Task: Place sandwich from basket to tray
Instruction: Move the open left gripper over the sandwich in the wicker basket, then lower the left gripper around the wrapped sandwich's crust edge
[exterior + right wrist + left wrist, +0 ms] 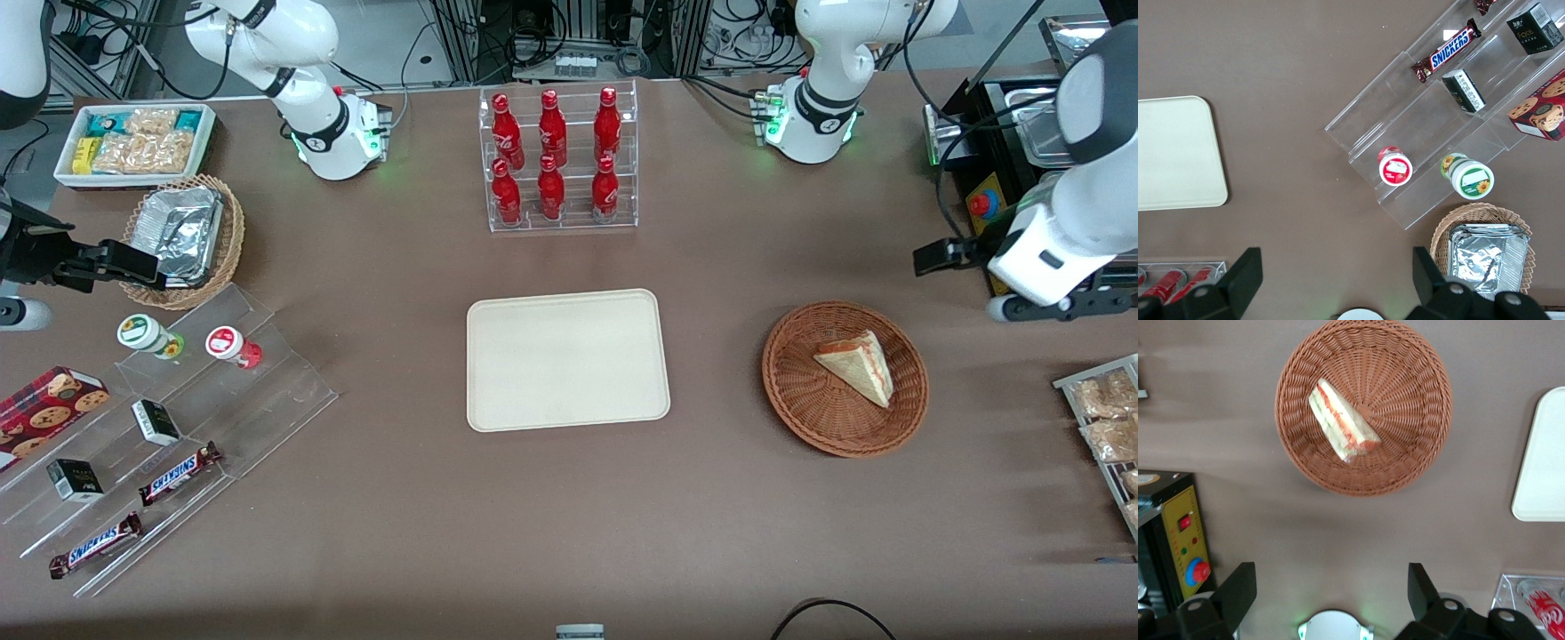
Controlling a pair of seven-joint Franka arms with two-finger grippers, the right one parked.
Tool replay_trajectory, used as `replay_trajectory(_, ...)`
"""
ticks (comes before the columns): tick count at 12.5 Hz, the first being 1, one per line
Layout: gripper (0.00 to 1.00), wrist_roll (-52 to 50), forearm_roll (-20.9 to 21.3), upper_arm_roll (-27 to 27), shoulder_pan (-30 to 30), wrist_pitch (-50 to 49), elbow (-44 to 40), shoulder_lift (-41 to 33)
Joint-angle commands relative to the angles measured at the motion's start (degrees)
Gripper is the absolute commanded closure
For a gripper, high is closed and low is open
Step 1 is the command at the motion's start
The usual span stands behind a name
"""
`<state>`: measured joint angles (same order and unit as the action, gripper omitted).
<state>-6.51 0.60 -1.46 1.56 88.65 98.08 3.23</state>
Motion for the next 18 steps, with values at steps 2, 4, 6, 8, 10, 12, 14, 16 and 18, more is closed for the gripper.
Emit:
replay_trajectory(2, 0.0, -0.35, 0.1, 0.32, 0.29, 9.33, 8.08, -0.77)
replay_trajectory(4, 0.0, -2.35, 0.1, 0.32, 0.29, 13.99, 10.98, 0.28)
replay_trajectory(6, 0.0, -6.04, 0.28, 0.32, 0.29, 16.11, 11.26, 3.26)
replay_trajectory(8, 0.0, -6.59, 0.37, 0.32, 0.37, 19.0, 12.74, 4.24)
replay_trajectory(10, 0.0, -8.07, 0.37, 0.4, 0.29, 24.61, 16.77, 3.9)
replay_trajectory(12, 0.0, -13.68, 0.54, 0.4, 0.37, 29.02, 19.77, 3.98)
replay_trajectory(14, 0.0, -17.9, 0.54, 0.4, 0.37, 31.57, 21.53, 3.81)
replay_trajectory(16, 0.0, -26.58, 0.54, 0.4, 0.37, 34.3, 23.03, 3.98)
replay_trajectory(18, 0.0, -35.54, 0.54, 0.32, 0.46, 35.63, 23.65, 3.98)
